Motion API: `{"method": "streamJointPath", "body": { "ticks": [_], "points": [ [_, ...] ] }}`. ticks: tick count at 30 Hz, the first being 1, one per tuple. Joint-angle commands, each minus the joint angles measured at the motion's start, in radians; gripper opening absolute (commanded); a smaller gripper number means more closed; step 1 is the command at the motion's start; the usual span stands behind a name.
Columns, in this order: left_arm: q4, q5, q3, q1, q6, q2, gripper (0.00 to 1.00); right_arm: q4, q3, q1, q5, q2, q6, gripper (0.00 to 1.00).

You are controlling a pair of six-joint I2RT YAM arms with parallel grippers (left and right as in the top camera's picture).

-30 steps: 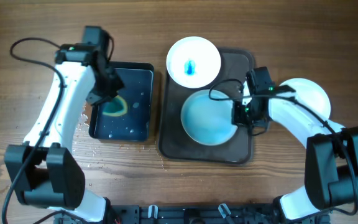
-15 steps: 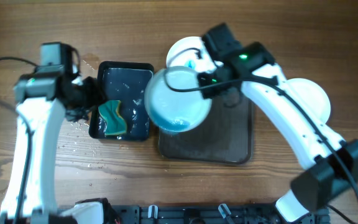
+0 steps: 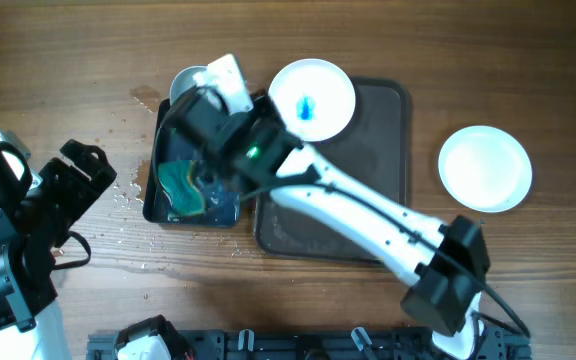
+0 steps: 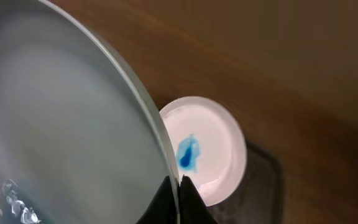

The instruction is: Clean dirty plates on tray and stack at the side

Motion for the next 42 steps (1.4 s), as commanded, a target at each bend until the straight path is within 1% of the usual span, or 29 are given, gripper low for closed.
{"method": "streamJointPath", "body": {
  "ticks": [1, 5, 11, 14, 18, 22, 29, 34, 38, 40, 41, 42],
  "points": [
    [0.003, -0.010, 0.014, 0.009, -0.005, -0.009, 1.00, 0.008, 0.031, 0.060, 0.275, -0.019, 0.016, 0.04],
    [0.003, -0.010, 0.014, 0.009, -0.005, -0.009, 1.00, 0.005, 0.031, 0.106, 0.364, -0.024, 0.016, 0.04],
    [0.003, -0.010, 0.014, 0.009, -0.005, -0.009, 1.00, 0.015, 0.031, 0.133, 0.406, -0.054, -0.011, 0.04],
    [0.003, -0.010, 0.014, 0.009, -0.005, -0.009, 1.00, 0.049, 0.031, 0.142, 0.418, -0.059, -0.067, 0.04],
    [0.003, -0.010, 0.014, 0.009, -0.005, -0.009, 1.00, 0.055, 0.031, 0.158, 0.433, -0.073, -0.080, 0.04],
    [0.003, -0.010, 0.014, 0.009, -0.005, -0.009, 1.00, 0.062, 0.031, 0.184, 0.492, -0.078, -0.090, 0.04],
    [0.003, -0.010, 0.014, 0.009, -0.005, -0.009, 1.00, 0.065, 0.031, 0.198, 0.492, -0.078, -0.091, 0.04],
    [0.003, -0.010, 0.014, 0.009, -0.005, -0.009, 1.00, 0.112, 0.031, 0.198, 0.492, -0.078, -0.142, 0.04],
    [0.003, -0.010, 0.014, 0.009, -0.005, -0.009, 1.00, 0.120, 0.031, 0.198, 0.492, -0.078, -0.142, 0.04],
    [0.003, -0.010, 0.014, 0.009, -0.005, -0.009, 1.00, 0.117, 0.026, 0.192, 0.456, -0.077, -0.135, 0.04],
    [0.003, -0.010, 0.014, 0.009, -0.005, -0.009, 1.00, 0.115, 0.021, 0.175, 0.339, -0.077, -0.123, 0.04],
    [0.003, -0.010, 0.014, 0.009, -0.005, -0.009, 1.00, 0.110, 0.020, 0.151, 0.245, -0.075, -0.158, 0.04]
  ]
}}
